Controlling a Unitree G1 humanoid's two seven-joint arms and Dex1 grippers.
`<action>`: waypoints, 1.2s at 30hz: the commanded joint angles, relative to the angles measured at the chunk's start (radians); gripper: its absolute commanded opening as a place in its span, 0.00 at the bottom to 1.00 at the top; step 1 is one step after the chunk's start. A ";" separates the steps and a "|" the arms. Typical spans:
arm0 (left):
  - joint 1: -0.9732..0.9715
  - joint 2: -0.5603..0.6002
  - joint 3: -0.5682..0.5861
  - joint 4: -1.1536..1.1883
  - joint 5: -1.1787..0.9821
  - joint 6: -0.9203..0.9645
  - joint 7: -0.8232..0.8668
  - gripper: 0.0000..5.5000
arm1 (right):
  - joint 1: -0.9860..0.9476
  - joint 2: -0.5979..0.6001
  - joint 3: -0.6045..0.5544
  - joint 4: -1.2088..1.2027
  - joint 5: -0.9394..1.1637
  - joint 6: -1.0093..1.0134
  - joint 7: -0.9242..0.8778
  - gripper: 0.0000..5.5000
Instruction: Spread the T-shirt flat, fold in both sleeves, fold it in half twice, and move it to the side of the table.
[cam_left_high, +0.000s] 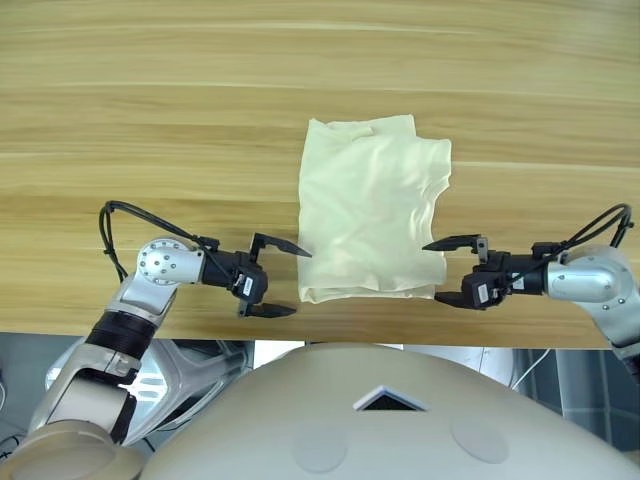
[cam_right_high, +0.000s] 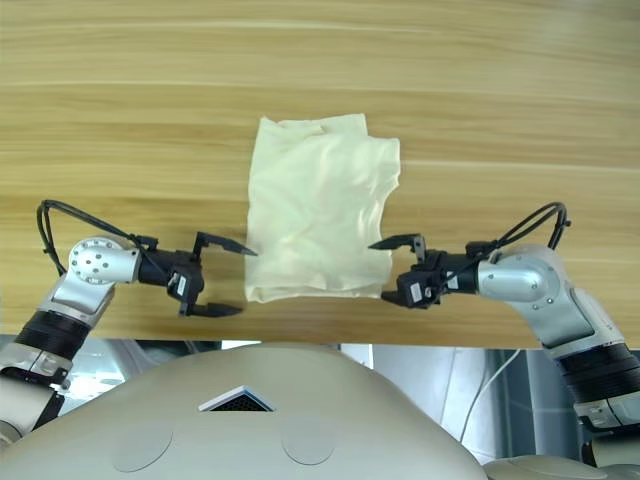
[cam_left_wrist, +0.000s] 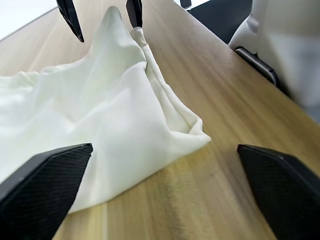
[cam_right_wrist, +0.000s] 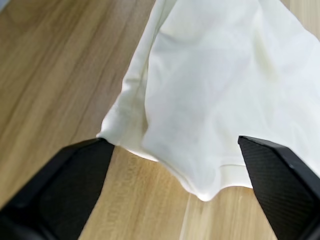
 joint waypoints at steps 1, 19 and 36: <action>-0.030 0.010 -0.023 0.051 0.130 -0.036 0.053 0.98 | -0.004 -0.001 0.011 -0.015 -0.003 0.015 0.022 0.82; -0.040 0.056 -0.094 0.014 0.073 -0.051 0.090 0.71 | -0.027 0.020 0.022 -0.029 0.004 0.042 0.036 0.46; -0.041 0.055 -0.087 0.012 0.038 -0.038 0.116 0.23 | -0.053 0.027 0.035 -0.034 0.035 0.040 0.070 0.01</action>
